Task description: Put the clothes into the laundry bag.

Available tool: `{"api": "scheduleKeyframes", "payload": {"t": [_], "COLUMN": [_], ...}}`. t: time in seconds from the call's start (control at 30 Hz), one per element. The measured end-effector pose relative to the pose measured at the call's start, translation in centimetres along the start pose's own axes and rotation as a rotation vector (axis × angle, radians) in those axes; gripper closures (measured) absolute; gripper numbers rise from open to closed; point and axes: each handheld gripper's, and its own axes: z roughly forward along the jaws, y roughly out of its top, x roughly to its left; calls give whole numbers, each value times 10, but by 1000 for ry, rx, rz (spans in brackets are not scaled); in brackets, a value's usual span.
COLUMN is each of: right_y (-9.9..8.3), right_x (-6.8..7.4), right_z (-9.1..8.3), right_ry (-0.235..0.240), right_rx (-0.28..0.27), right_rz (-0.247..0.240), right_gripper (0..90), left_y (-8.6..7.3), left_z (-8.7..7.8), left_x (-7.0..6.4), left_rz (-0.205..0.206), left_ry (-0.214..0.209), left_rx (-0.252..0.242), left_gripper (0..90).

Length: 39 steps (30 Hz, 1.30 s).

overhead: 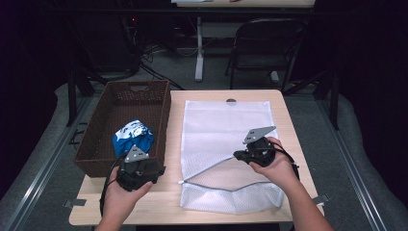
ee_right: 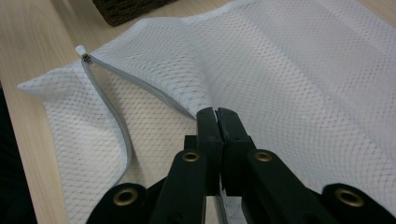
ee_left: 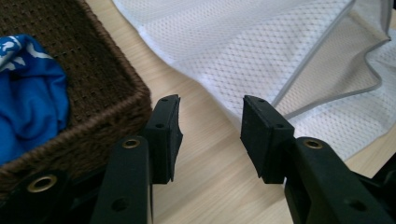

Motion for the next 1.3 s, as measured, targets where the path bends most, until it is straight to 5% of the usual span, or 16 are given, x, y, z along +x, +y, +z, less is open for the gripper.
{"api": "scheduleKeyframes", "payload": {"t": [0.23, 0.8, 0.93, 1.3], "right_y": [-1, -5, -6, -6], "right_x": [0, -2, -3, -3], "right_z": [1, 5, 6, 6], "right_ry": [-1, 0, -2, -3], "right_rx": [-1, 6, 9, 7], "right_rz": [6, 14, 15, 12], "right_gripper": [883, 883, 882, 883], "left_y": [15, 47, 52, 61], "left_z": [0, 5, 9, 24], "left_x": [19, 70, 89, 118], "left_rz": [-5, -161, -224, -279], "left_ry": [44, 146, 159, 229], "left_rx": [21, 134, 173, 249], "left_gripper": [547, 444, 423, 424]}}
